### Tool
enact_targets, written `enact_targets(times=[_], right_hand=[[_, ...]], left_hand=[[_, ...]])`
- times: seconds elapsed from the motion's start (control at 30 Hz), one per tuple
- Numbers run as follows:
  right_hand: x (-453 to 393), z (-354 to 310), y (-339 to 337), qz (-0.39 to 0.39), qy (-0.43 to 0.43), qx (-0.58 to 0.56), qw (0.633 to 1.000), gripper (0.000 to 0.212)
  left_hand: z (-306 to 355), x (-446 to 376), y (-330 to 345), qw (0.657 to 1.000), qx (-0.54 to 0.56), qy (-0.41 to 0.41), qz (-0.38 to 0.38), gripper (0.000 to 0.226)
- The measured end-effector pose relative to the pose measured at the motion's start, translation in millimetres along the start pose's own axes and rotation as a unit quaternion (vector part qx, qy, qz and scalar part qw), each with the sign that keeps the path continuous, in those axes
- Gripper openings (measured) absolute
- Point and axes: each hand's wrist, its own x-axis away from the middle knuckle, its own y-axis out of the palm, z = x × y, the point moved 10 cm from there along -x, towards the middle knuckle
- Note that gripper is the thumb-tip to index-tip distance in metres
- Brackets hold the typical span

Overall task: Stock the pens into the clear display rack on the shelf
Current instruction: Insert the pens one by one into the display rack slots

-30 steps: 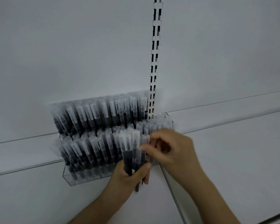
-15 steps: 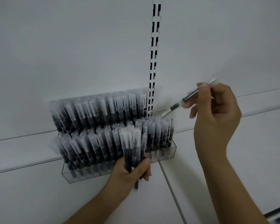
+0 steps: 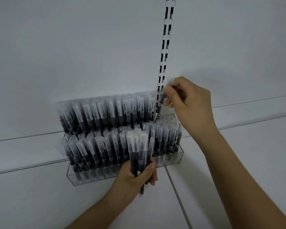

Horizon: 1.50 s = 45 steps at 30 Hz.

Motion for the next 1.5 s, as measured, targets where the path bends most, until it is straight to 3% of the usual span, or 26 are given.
enact_targets(times=[0.13,0.5,0.7,0.87,0.9,1.03,1.13,1.3,1.43,1.5], right_hand=[[-5,-12,8,-0.02,-0.044,0.061,0.997,0.018],[6,0,43,-0.136,-0.038,0.199,0.97,0.019],[12,11,38,-0.149,-0.009,0.247,0.958,0.041],[40,-12,-27,0.032,0.033,0.152,0.987,0.027],[50,-15,-31,0.036,0.048,0.125,0.99,0.026],[99,-3,19,-0.116,0.104,0.031,0.987,0.023],[118,8,35,-0.136,0.114,0.003,0.984,0.021],[107,9,3,-0.047,0.116,0.012,0.992,0.021],[83,-3,-62,0.157,0.102,-0.093,0.978,0.023],[68,-13,-80,0.211,0.068,-0.12,0.968,0.023]], left_hand=[[1,1,1,1.0,0.014,-0.001,0.0,0.016],[-1,0,1,1.0,0.022,-0.01,-0.008,0.015],[-1,0,1,1.0,0.02,-0.009,-0.012,0.013],[-3,1,1,0.999,0.03,-0.011,-0.015,0.012],[-4,1,2,0.999,0.03,-0.012,-0.018,0.012],[-4,0,2,0.999,0.028,-0.01,-0.015,0.014],[-1,-2,5,1.0,0.026,-0.003,-0.018,0.02],[-4,0,7,0.998,0.061,-0.014,-0.031,0.014],[-7,-1,5,0.998,0.063,-0.01,-0.023,0.009],[-9,-2,4,0.997,0.073,-0.009,-0.017,0.01]])
